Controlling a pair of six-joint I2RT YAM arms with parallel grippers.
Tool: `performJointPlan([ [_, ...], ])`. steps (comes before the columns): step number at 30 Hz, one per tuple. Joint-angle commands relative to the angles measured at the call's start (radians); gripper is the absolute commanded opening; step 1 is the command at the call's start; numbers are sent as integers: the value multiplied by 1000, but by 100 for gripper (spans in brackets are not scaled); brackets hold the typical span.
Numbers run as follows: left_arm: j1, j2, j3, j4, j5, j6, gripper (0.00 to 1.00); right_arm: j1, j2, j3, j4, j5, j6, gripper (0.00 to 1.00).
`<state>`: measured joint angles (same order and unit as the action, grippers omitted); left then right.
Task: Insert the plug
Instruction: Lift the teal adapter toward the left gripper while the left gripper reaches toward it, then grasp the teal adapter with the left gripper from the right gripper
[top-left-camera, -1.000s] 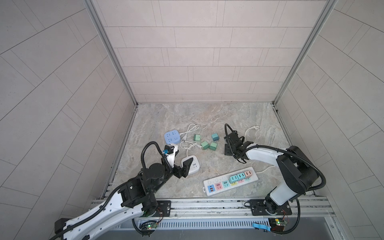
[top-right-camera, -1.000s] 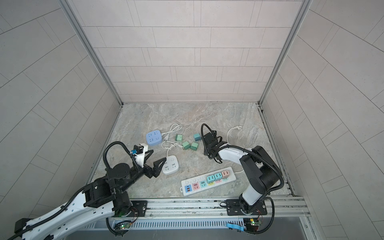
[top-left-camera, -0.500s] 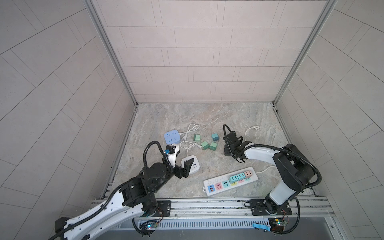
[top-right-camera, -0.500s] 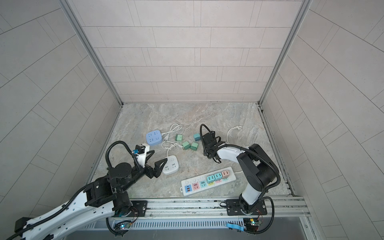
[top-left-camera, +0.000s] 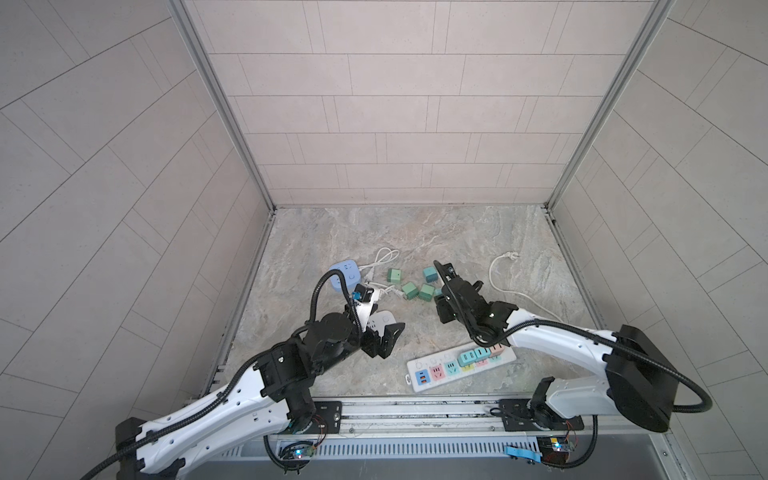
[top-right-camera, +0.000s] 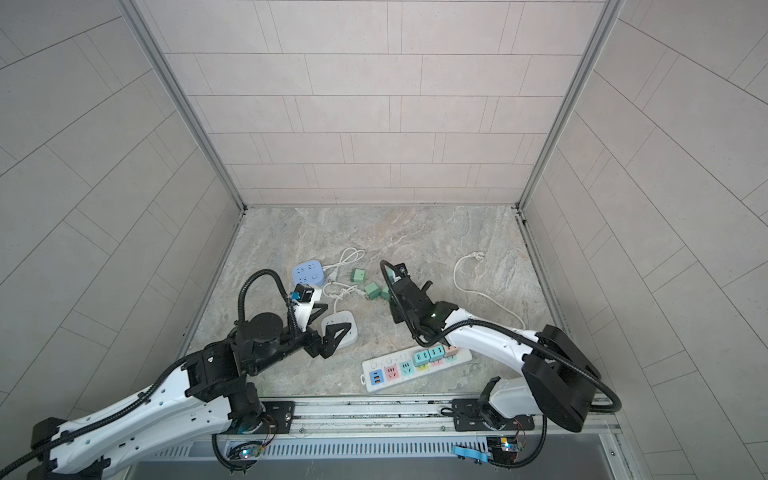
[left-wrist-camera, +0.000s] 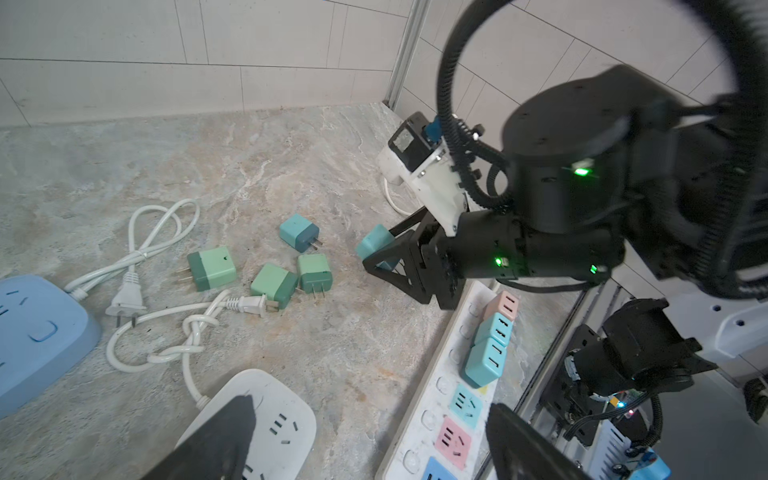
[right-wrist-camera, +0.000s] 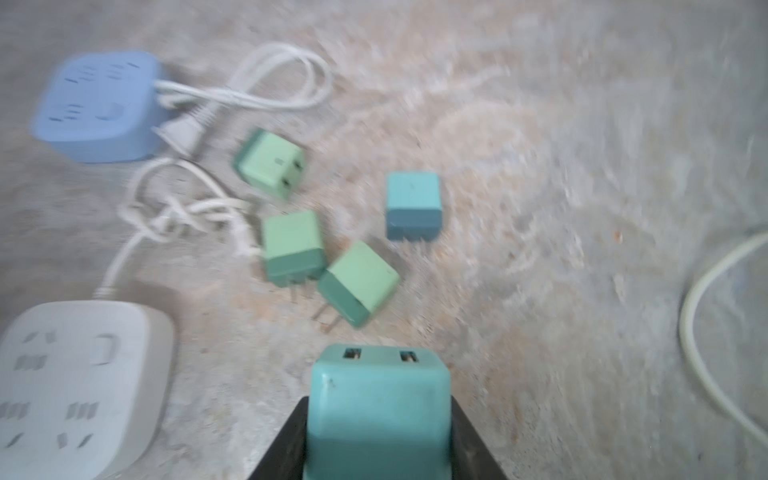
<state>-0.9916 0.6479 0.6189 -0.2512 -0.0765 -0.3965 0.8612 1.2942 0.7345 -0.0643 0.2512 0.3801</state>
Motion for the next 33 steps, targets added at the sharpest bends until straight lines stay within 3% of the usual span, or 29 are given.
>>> performJointPlan([
  [1, 57, 44, 86, -73, 40, -65, 93, 97, -69, -29, 82, 144, -191, 15],
  [3, 100, 80, 126, -129, 59, -81, 92, 127, -115, -68, 141, 150, -250, 14],
  [6, 147, 122, 182, -237, 31, -98, 92, 139, -200, -180, 275, 70, -338, 12],
  [9, 161, 180, 224, -313, 15, -121, 92, 160, -278, -304, 434, -82, -536, 8],
  [12, 161, 206, 246, -289, 118, -135, 92, 215, -337, -396, 548, -136, -729, 5],
  [14, 162, 219, 256, -252, 184, -140, 92, 224, -366, -408, 558, -153, -790, 4],
  [22, 154, 310, 305, -181, 448, -76, 82, 224, -451, -406, 559, -183, -869, 4],
  [33, 97, 338, 308, -112, 476, -51, 77, 225, -449, -372, 584, -247, -866, 4],
])
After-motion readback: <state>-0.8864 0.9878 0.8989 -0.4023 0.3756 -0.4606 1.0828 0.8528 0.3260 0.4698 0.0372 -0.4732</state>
